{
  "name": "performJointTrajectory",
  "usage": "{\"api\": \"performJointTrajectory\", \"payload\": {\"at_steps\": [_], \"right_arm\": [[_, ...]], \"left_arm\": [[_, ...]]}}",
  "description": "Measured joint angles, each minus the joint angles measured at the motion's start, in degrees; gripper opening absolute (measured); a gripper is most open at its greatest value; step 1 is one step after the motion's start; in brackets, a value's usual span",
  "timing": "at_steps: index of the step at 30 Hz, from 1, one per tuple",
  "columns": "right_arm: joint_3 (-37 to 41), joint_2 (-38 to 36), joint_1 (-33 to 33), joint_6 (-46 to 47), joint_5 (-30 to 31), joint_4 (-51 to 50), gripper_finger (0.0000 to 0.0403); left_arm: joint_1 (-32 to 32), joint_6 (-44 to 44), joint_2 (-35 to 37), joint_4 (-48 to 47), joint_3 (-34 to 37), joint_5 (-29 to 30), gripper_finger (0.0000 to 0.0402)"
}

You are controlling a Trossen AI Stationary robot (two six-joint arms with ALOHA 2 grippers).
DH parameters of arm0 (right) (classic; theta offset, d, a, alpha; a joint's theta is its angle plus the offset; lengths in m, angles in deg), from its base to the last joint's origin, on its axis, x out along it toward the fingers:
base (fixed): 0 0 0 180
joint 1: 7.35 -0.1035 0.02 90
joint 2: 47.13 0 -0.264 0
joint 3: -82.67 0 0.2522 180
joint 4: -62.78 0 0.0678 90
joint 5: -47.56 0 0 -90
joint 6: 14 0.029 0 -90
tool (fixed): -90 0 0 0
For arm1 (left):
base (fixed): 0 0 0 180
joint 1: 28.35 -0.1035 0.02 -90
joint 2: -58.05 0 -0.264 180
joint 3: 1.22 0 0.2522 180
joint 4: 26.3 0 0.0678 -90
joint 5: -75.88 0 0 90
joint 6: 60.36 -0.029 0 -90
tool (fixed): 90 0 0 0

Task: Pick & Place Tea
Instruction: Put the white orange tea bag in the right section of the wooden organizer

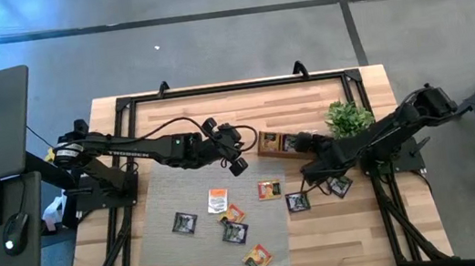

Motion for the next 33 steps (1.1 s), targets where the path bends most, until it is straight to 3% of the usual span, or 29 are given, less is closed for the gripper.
{"api": "performJointTrajectory", "payload": {"at_steps": [10,15,23,29,33], "right_arm": [[0.0,0.0,-0.6,-0.5,-0.4,-0.5,0.0012],[0.0,0.0,-0.1,1.3,-5.4,-0.5,0.0012],[0.0,0.0,-0.1,-0.4,-2.0,-0.5,0.0014],[0.0,0.0,-0.1,-0.5,3.2,-1.1,0.0045],[0.0,0.0,-0.2,0.4,2.0,-1.6,0.0079]], "left_arm": [[0.0,0.0,0.0,0.0,0.0,-0.1,0.0131],[0.0,0.0,0.0,0.0,0.0,-0.4,0.0131],[0.0,0.8,0.0,0.1,0.0,-1.0,0.0131],[0.0,3.0,0.0,0.7,0.0,-1.5,0.0131],[0.0,3.7,0.0,1.3,0.0,-1.5,0.0131]]}}
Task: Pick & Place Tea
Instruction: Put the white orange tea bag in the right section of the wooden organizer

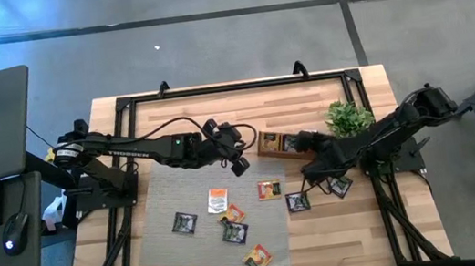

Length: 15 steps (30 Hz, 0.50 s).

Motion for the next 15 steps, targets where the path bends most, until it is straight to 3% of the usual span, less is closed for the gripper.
{"api": "performJointTrajectory", "payload": {"at_steps": [5,11,15], "right_arm": [[0.0,0.0,-1.3,0.2,-1.7,-0.2,0.0118],[0.0,0.0,-2.4,-0.6,8.1,-0.2,0.0146],[-0.6,0.0,-2.4,1.6,8.4,-0.6,0.0148]], "left_arm": [[0.0,1.3,0.0,0.7,0.0,0.0,0.0131],[0.0,1.3,0.0,2.4,0.0,0.0,0.0131],[0.0,1.3,0.0,2.4,0.0,0.0,0.0131]]}}
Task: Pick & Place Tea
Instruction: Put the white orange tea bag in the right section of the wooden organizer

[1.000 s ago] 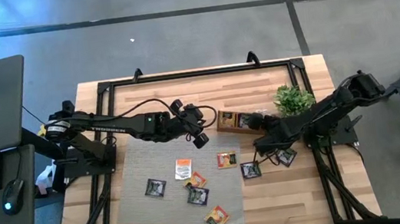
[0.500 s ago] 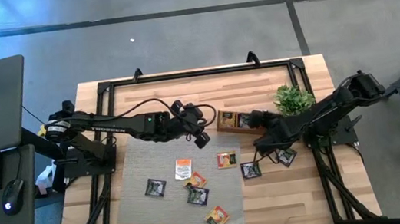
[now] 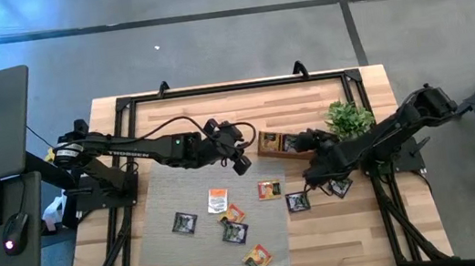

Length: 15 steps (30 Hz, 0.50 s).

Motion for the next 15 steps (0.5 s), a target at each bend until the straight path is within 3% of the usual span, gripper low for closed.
{"api": "performJointTrajectory", "payload": {"at_steps": [4,9,15], "right_arm": [[-2.5,-0.4,-0.2,9.9,-6.0,-2.7,0.0139],[-5.9,-3.2,-2.6,22.9,-4.3,-7.6,0.0124],[-3.9,-8.2,-3.1,41.7,-20.4,-3.1,0.0091]], "left_arm": [[0.0,-0.1,0.0,-0.8,0.0,0.0,0.0131],[0.0,-0.3,0.0,-1.0,0.0,0.0,0.0131],[0.0,0.1,0.0,-2.3,0.0,-1.2,0.0131]]}}
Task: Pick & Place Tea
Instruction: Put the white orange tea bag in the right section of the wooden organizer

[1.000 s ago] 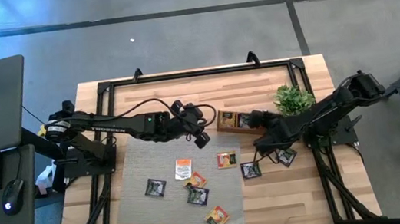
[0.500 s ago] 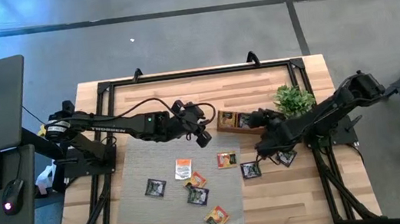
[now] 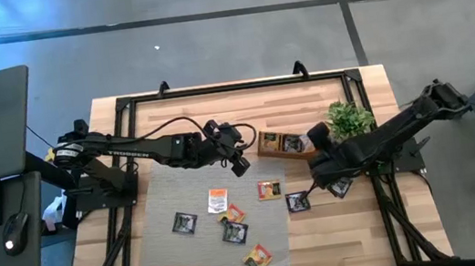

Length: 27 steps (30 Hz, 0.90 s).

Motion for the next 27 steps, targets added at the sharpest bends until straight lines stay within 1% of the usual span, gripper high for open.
{"api": "performJointTrajectory", "payload": {"at_steps": [4,6,7,9,11,13,14,17,18,22,27], "right_arm": [[3.9,-0.4,0.0,7.5,0.5,6.2,0.0039],[6.3,-0.3,0.0,8.3,0.5,9.8,0.0012],[7.3,-0.3,0.0,7.8,0.4,11.2,0.0006],[7.5,-0.2,0.0,6.9,-0.3,11.5,0.0011],[7.0,-0.3,0.0,7.0,1.1,12.3,0.0014],[6.9,-0.3,0.1,6.9,2.3,13.6,0.0006],[6.9,-0.2,0.4,6.3,1.5,14.7,0.0004],[6.9,0.4,2.2,4.3,-3.9,19.5,0.0005],[6.9,0.8,2.8,3.9,-4.6,20.6,0.0005],[7.0,2.8,6.0,2.7,-5.1,22.7,0.0003],[7.0,5.0,9.6,4.1,-8.0,21.9,0.0002]], "left_arm": [[0.0,1.5,0.0,0.0,0.0,-0.9,0.0131],[0.0,1.8,0.0,0.0,0.0,-1.8,0.0131],[0.0,1.8,0.0,0.0,0.0,-1.9,0.0131],[0.0,1.9,0.0,0.0,0.0,-1.9,0.0131],[0.0,1.9,0.0,0.1,0.0,-1.9,0.0131],[0.0,1.9,0.0,0.2,0.0,-1.7,0.0131],[0.0,1.9,0.0,0.2,0.0,-1.7,0.0131],[0.0,1.9,0.0,0.2,0.0,-1.7,0.0131],[0.0,1.9,0.0,0.2,0.0,-1.7,0.0131],[0.0,1.9,0.0,0.2,0.0,-1.8,0.0131],[0.0,1.8,0.0,0.2,0.0,-2.5,0.0131]]}}
